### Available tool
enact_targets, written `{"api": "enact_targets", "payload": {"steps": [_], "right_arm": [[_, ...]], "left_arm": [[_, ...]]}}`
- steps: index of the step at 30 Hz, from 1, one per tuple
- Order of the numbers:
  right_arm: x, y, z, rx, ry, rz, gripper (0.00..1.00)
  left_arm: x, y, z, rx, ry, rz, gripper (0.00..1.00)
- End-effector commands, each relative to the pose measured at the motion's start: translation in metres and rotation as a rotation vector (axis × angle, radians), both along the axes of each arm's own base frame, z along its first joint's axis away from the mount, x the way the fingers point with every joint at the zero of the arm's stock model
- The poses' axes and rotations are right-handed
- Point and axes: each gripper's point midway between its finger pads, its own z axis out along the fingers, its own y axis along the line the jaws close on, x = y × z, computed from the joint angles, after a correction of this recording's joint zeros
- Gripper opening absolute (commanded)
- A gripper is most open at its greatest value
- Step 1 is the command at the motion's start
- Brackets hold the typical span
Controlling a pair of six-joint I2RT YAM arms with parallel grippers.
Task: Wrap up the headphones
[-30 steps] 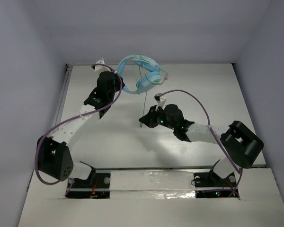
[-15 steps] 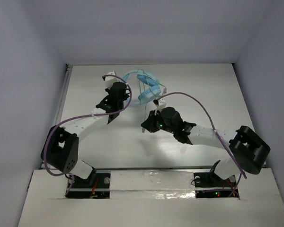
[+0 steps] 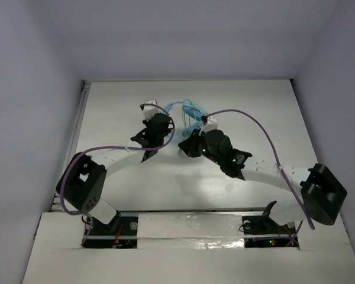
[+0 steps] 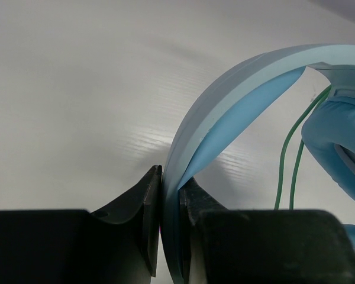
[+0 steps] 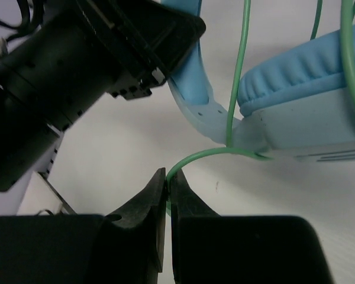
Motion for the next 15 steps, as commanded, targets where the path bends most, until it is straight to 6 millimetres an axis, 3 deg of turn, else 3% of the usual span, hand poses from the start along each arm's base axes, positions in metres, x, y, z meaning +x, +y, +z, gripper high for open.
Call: {"api": "enact_targets", "payload": {"steps": [1,6,13,15], "right_arm": [[0.023,0.008,0.050,0.190,-0.052,-0.125,0.00],[0.043,0.002,0.058,0.284,-0.022,-0.274,0.00],[0.079,-0.035,0.039,0.363,-0.028,-0.613,0.00],[0.084,-0.033,0.036,0.350,-0.053,-0.664,0.00]], "left_arm": [[0.012,-0.022,0.039,-0.173,-0.117,0.004,0.00],[0.011,-0.033,0.027,-0.183,-0.066,-0.010,0.00],[0.013,-0.056,0.019,-0.204,-0.010,-0.048,0.00],[0.014,-0.061,0.012,-0.205,0.012,-0.058,0.00]]}}
